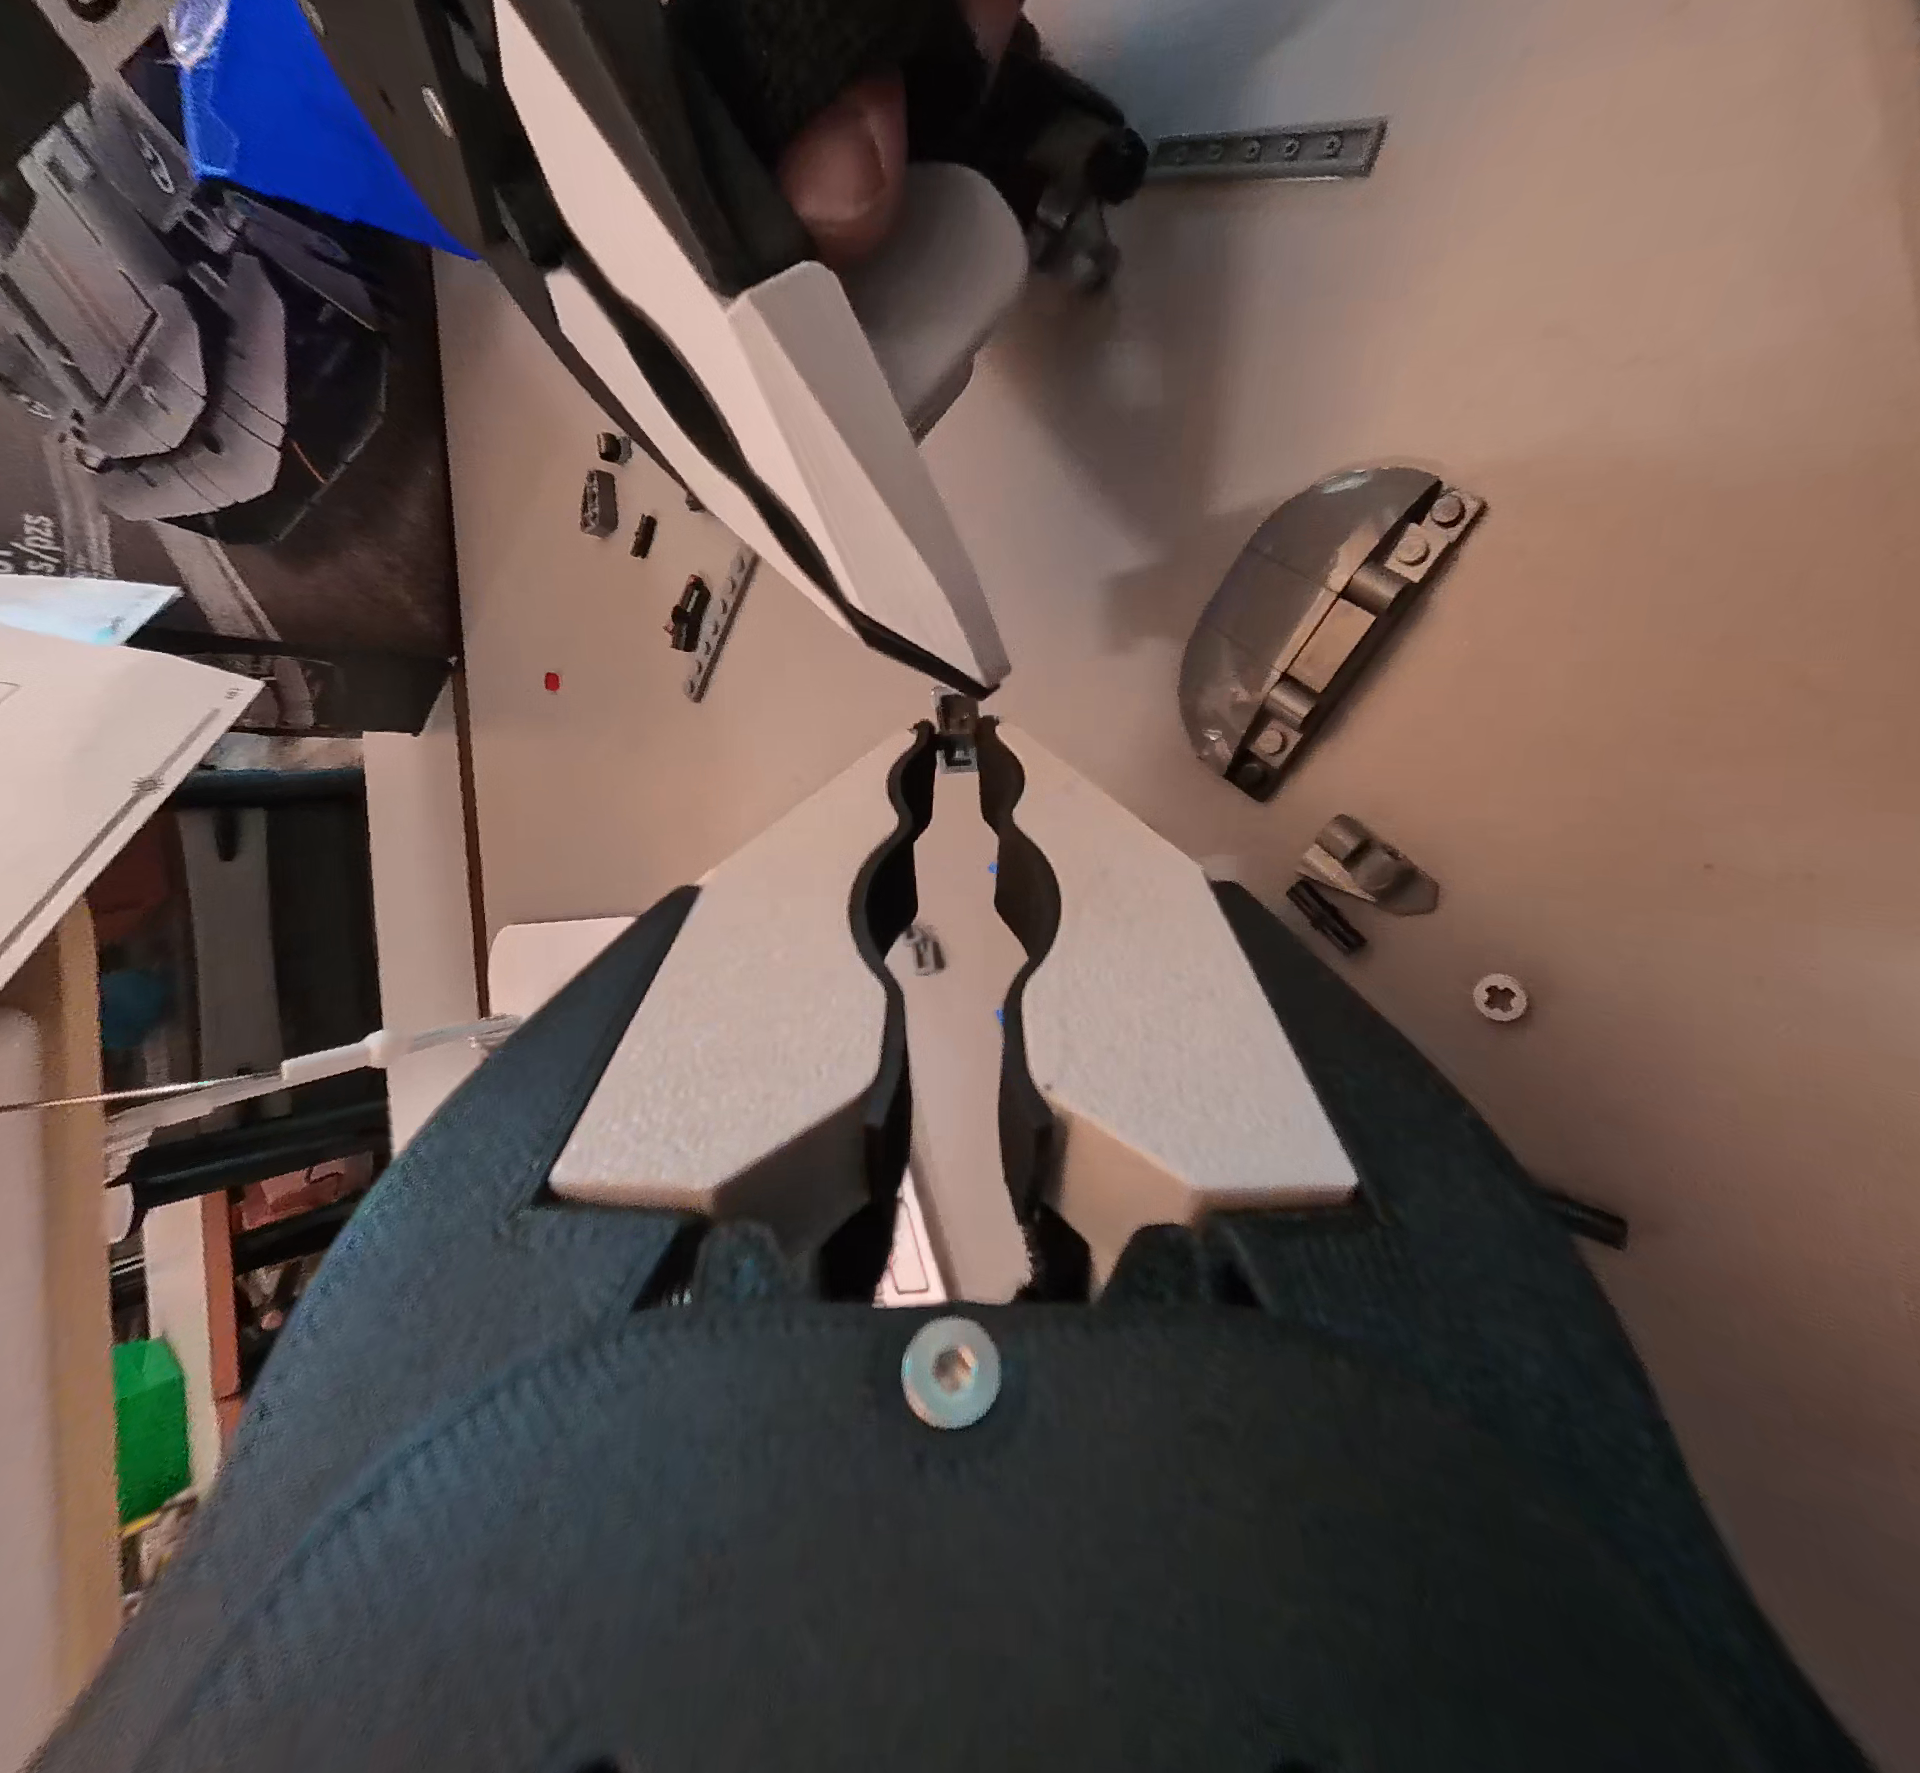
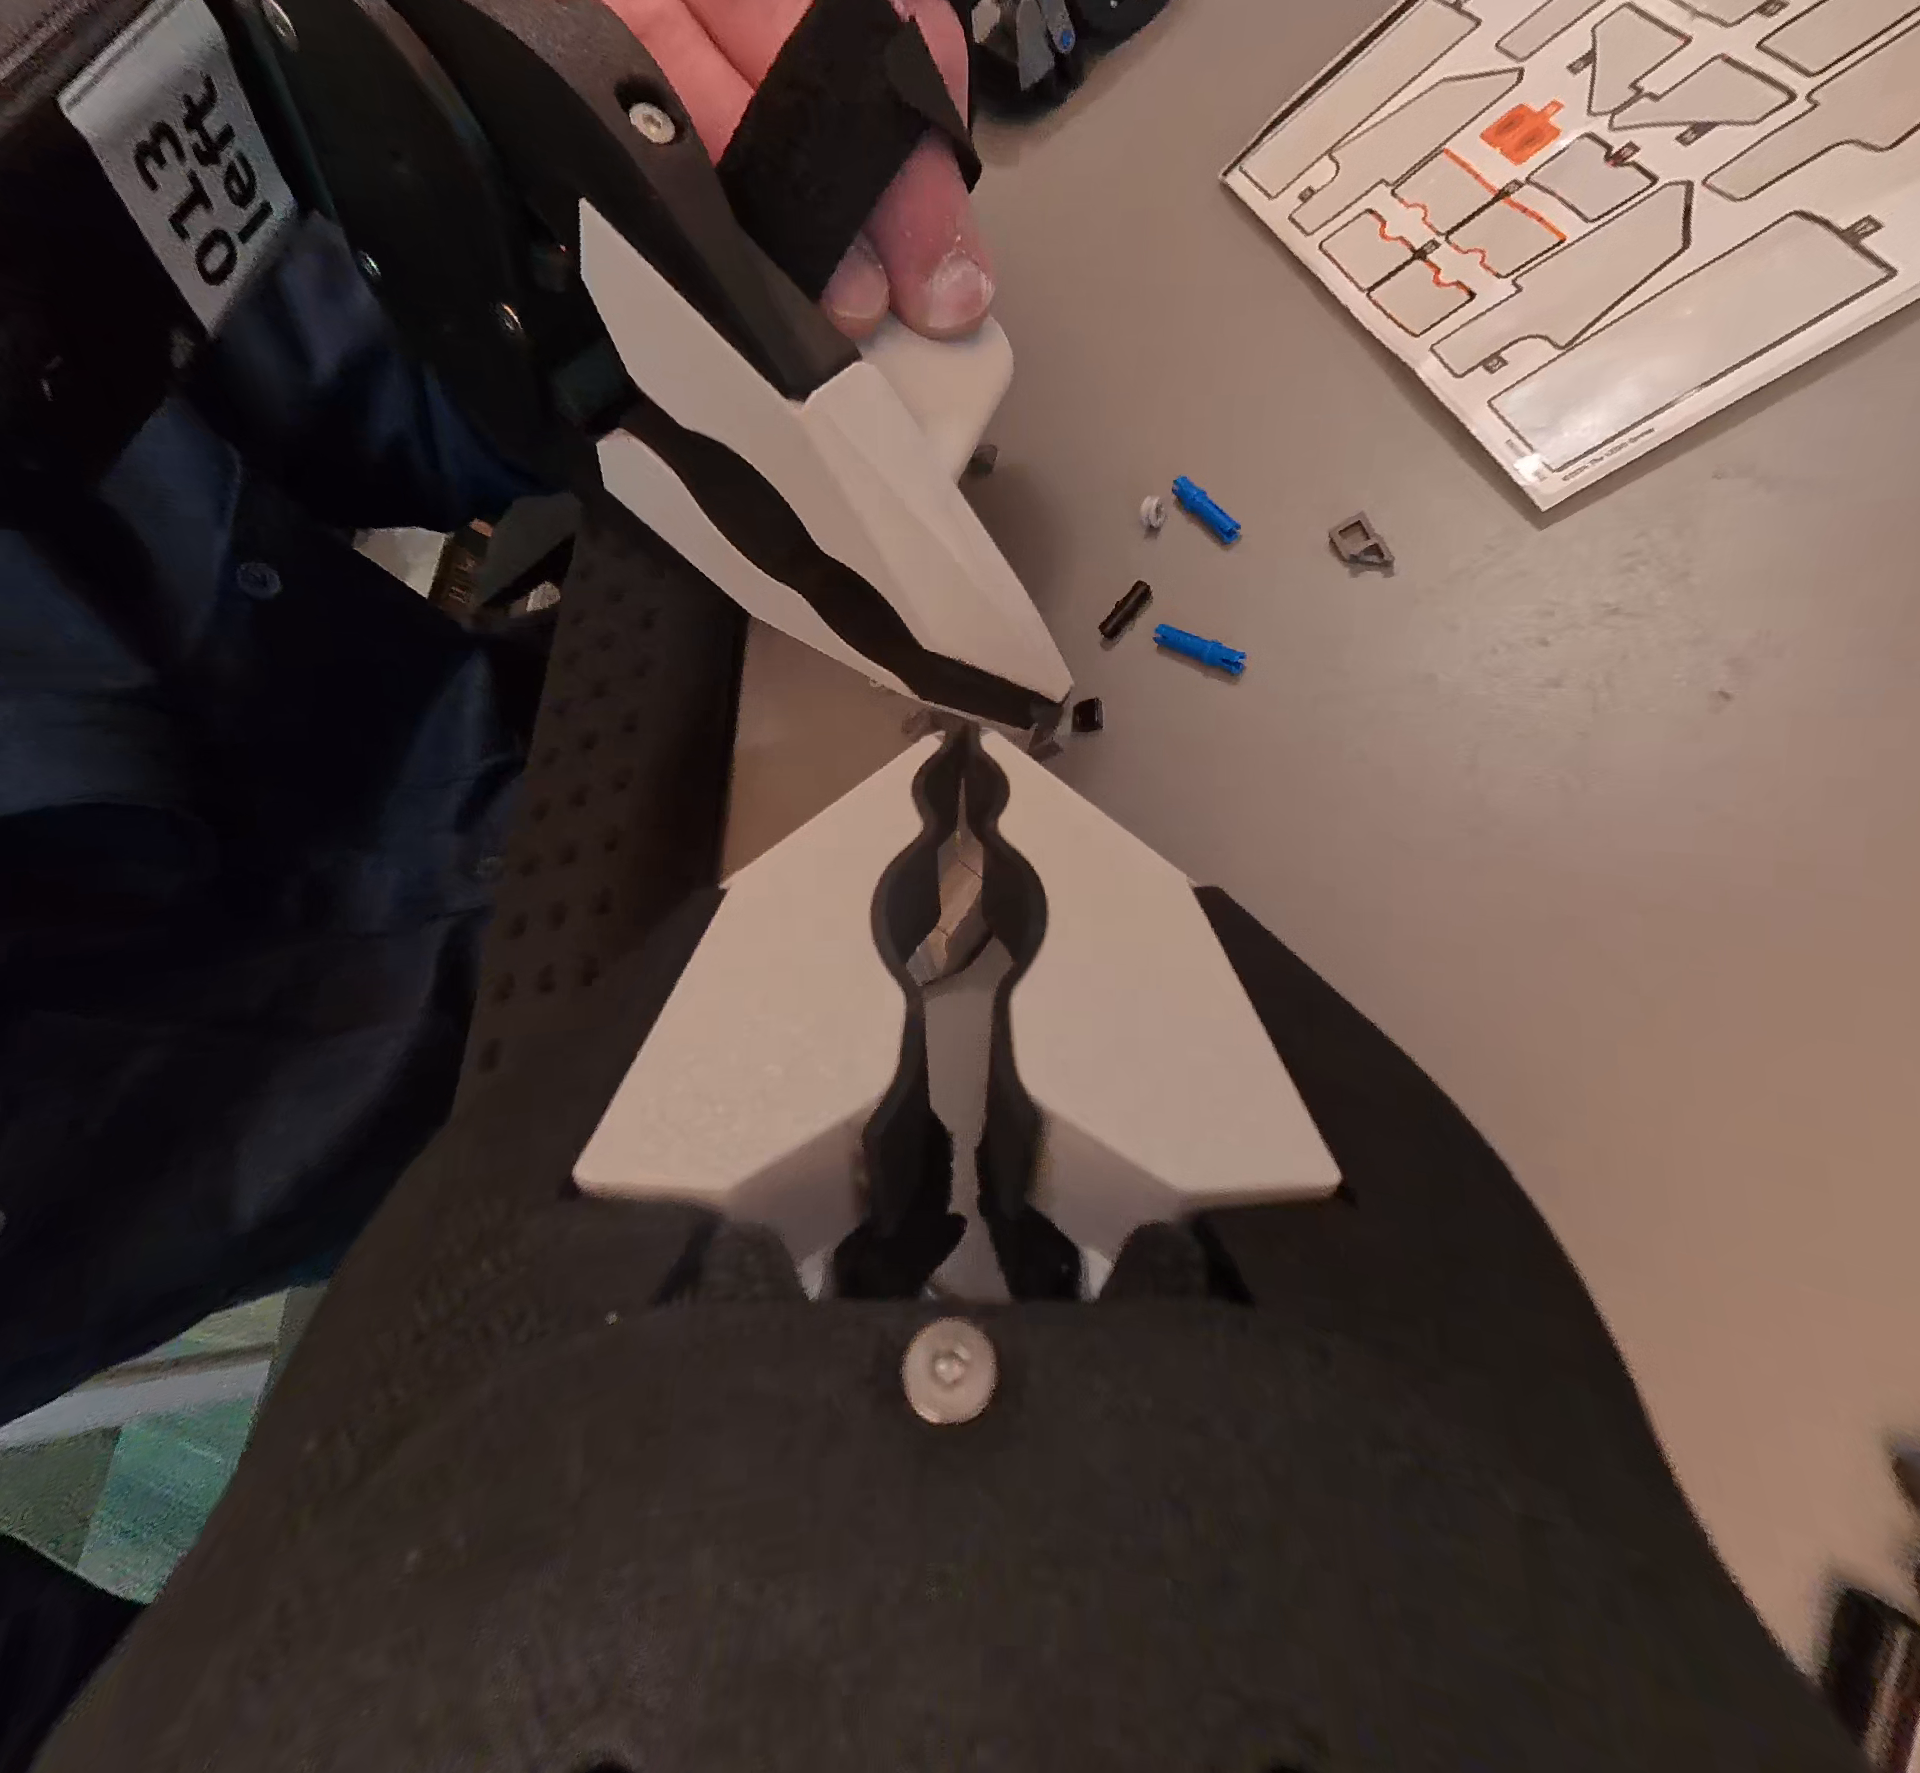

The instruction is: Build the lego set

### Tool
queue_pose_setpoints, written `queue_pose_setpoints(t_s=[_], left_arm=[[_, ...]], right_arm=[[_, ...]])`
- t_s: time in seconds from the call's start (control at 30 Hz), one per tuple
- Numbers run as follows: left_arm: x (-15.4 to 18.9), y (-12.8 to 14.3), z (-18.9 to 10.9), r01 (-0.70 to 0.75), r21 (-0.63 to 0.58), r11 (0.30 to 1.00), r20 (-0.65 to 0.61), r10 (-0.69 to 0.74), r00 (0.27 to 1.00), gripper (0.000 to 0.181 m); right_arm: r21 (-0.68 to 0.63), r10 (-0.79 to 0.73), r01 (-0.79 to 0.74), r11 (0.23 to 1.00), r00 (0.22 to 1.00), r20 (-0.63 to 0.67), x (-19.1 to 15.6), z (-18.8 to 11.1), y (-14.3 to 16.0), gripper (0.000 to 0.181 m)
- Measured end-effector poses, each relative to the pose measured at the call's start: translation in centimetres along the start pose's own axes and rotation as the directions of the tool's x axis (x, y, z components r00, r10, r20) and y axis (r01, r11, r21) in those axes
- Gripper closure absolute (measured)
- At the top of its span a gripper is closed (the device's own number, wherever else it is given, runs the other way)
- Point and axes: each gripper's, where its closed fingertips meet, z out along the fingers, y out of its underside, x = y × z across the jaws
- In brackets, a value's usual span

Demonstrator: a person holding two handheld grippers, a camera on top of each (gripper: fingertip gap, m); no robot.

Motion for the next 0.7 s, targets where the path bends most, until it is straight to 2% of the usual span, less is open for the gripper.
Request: queue_pose_setpoints(t_s=[0.4,0.7], left_arm=[[-0.49,-0.4,-0.11,-0.034,0.002,0.999,0.05,0.034,0.998,0.176],[-0.54,-0.48,-0.31,0.012,0.035,0.999,0.025,-0.013,1.0,0.175]], right_arm=[[0.035,0.008,-0.008,0.999,1.0,0.003,0.07,-0.31,-0.5,0.181],[0.03,-0.068,0.07,0.997,0.995,-0.079,0.48,-0.74,-0.82,0.181]])
